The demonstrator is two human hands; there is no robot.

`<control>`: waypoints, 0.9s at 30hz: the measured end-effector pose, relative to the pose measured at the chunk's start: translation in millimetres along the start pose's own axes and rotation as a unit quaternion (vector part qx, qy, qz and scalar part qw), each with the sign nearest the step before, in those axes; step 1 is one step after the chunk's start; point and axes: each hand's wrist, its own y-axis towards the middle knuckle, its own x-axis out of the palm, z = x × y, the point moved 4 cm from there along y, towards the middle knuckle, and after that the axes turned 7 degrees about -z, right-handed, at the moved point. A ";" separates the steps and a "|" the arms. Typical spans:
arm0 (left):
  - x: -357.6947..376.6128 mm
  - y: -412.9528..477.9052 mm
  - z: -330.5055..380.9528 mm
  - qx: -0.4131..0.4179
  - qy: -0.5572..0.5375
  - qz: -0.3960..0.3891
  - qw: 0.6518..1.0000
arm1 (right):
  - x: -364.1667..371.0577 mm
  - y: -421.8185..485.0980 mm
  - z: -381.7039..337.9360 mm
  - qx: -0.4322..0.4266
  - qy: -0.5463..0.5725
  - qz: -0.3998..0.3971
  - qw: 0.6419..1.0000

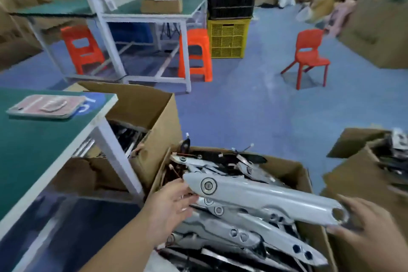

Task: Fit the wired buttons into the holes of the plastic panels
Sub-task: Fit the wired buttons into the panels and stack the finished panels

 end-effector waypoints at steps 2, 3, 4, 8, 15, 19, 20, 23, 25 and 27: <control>1.4 18.8 6.6 0.022 -0.016 -0.011 1.000 | -6.3 17.8 -9.5 0.034 -0.036 -0.011 0.999; 0.9 25.4 12.4 0.039 -0.017 -0.016 0.999 | -6.0 26.1 -9.9 0.040 -0.042 -0.008 0.998; -1.5 29.9 19.1 0.054 -0.010 -0.016 0.998 | -3.5 32.3 -16.9 0.040 -0.047 -0.016 0.998; -28.9 24.2 37.3 0.085 0.049 0.041 0.994 | 19.6 61.9 -44.0 0.080 -0.097 -0.061 0.990; -81.0 -66.0 47.2 0.130 0.089 0.051 0.986 | 45.4 65.9 -126.9 -0.023 -0.054 -0.061 0.996; -106.1 -149.4 64.0 0.187 0.108 0.030 0.976 | 33.5 63.4 -193.2 -0.112 -0.039 -0.026 0.993; -115.2 -173.2 69.3 0.213 0.104 0.033 0.971 | 31.2 60.8 -216.0 -0.145 -0.026 -0.017 0.989; -144.6 -253.2 83.3 0.312 0.086 0.062 0.944 | 35.0 43.1 -301.7 -0.278 0.025 -0.004 0.960; -167.9 -308.4 86.9 0.375 0.092 0.120 0.915 | 43.9 18.6 -369.0 -0.392 0.070 -0.005 0.917; -194.6 -359.4 81.5 0.417 0.108 0.203 0.879 | 55.6 -18.0 -438.2 -0.501 0.106 -0.017 0.859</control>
